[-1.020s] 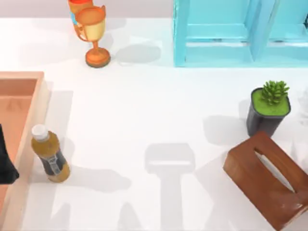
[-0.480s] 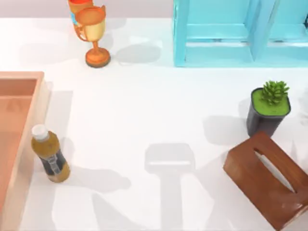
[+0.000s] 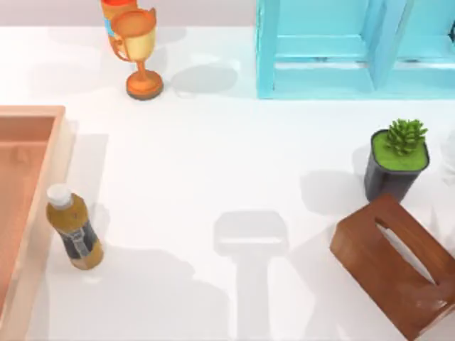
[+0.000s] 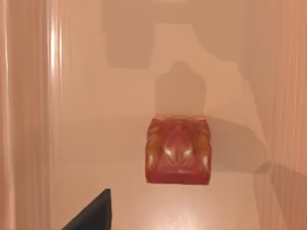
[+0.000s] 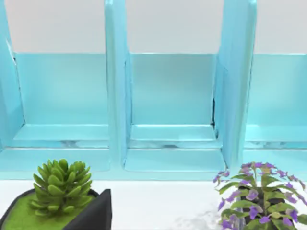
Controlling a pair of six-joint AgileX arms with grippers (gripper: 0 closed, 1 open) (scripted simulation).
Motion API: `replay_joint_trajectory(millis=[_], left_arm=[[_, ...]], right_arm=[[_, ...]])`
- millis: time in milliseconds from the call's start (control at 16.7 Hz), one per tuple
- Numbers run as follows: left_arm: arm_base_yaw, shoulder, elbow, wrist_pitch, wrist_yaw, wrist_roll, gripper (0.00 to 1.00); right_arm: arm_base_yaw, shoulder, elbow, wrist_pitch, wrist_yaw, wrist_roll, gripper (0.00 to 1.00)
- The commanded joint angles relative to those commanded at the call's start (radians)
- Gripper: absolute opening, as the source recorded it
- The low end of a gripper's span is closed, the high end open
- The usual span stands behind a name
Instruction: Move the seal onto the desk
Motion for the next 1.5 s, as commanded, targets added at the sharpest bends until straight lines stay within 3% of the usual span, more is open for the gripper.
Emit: replay_joint_trajectory(millis=[360, 840, 1500], left_arm=[[0.065, 0.306, 0.248, -0.223, -0.001, 0.068, 1.00], [0.069, 0.341, 0.275, -0.245, -0.002, 0.075, 1.00], [0.076, 0.454, 0.035, 0.104, -0.001, 0.081, 1.00]], right_arm=[[0.000, 0.000, 0.000, 0.000, 0.000, 0.000, 1.00], [0.000, 0.000, 0.000, 0.000, 0.000, 0.000, 1.00], [0.000, 0.000, 0.000, 0.000, 0.000, 0.000, 1.00]])
